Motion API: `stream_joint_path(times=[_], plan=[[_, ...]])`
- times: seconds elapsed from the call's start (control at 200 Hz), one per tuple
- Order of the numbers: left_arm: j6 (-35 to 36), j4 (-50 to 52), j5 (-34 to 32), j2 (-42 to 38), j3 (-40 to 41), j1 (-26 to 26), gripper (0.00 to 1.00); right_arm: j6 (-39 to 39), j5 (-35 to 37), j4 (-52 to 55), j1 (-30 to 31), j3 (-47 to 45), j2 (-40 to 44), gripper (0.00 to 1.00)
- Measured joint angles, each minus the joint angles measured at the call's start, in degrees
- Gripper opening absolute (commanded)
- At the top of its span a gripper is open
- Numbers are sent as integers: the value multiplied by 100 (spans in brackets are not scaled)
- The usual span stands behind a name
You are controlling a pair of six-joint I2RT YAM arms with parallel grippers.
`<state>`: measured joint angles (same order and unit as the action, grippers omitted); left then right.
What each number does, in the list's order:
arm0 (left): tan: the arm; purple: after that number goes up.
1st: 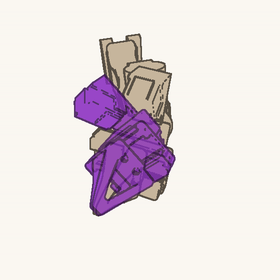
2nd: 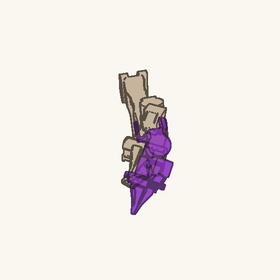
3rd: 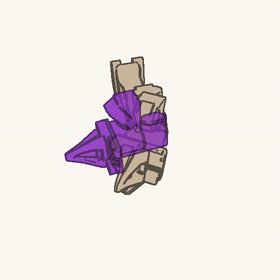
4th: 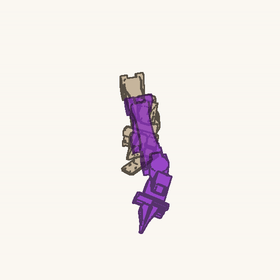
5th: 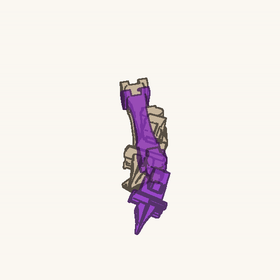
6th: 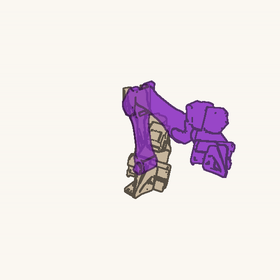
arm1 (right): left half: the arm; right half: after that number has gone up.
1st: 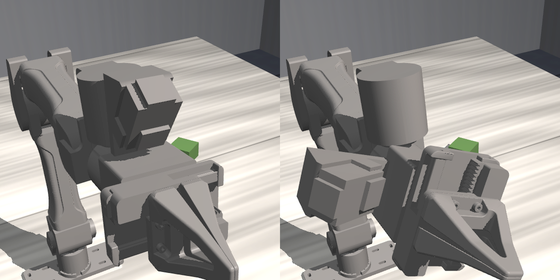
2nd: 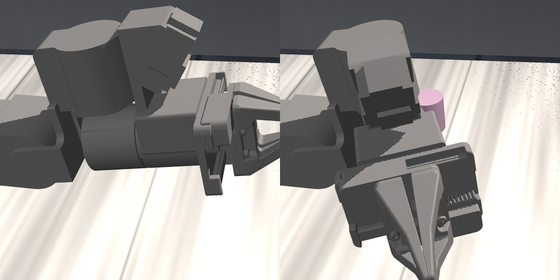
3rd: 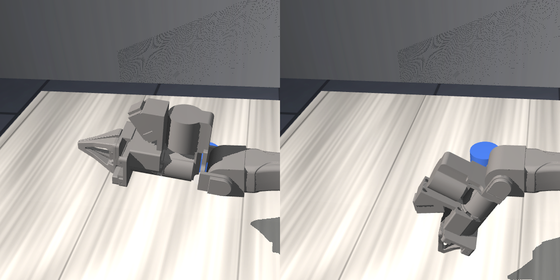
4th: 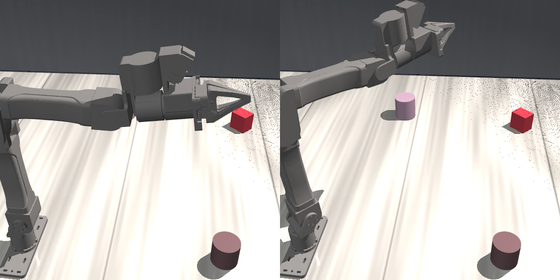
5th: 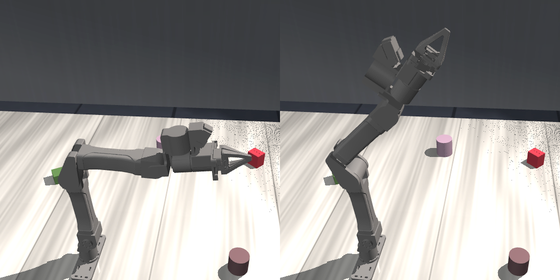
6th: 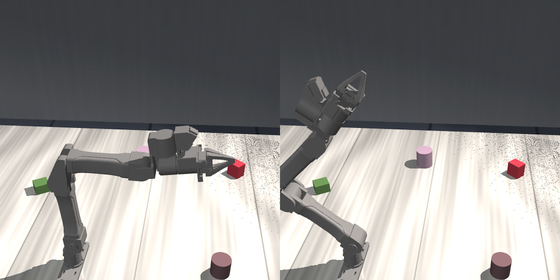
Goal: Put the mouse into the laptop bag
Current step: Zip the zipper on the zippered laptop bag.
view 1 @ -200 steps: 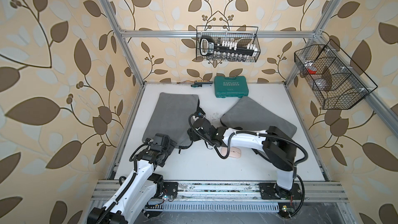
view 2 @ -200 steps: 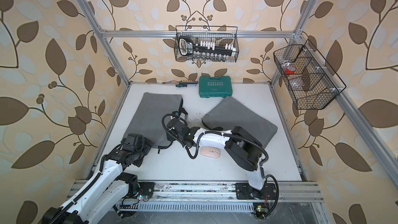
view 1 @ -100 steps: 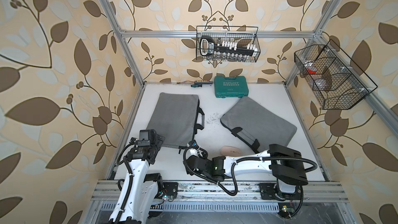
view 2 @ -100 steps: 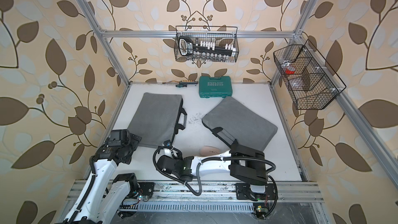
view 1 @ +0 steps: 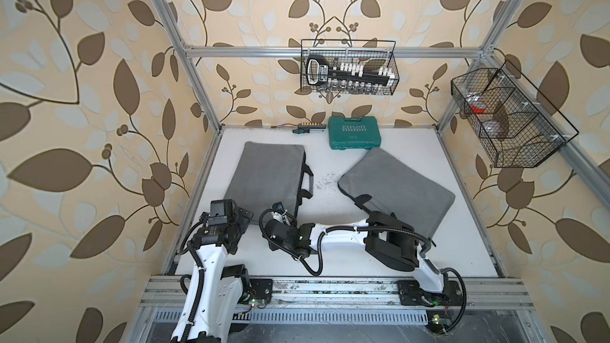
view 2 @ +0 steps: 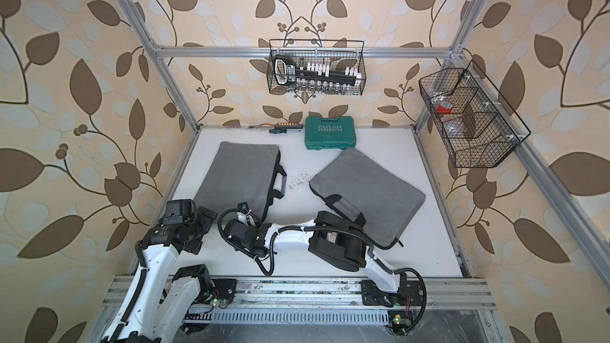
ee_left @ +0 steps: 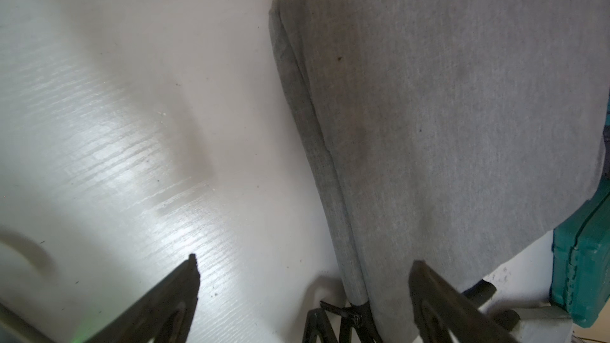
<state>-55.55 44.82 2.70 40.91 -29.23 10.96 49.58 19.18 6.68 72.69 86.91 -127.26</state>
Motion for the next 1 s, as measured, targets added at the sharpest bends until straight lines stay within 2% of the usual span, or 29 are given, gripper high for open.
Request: stream_joint_path(times=[0.185,0.345,0.635,0.83,1.0], plan=[[0,-7,22,63,20,0,99,11,-98,105,-76,352,-225,45],[-2,-7,35,68,26,0,99,81,-92,120,-125,407,-293,22],[-7,-90,192,28,105,0,99,142,-50,-245,-221,-136,-52,1],[-7,-190,358,-26,254,0,99,107,-50,-442,-249,-562,195,0],[-2,-481,758,-114,461,0,99,7,-76,-592,-251,-813,339,0]])
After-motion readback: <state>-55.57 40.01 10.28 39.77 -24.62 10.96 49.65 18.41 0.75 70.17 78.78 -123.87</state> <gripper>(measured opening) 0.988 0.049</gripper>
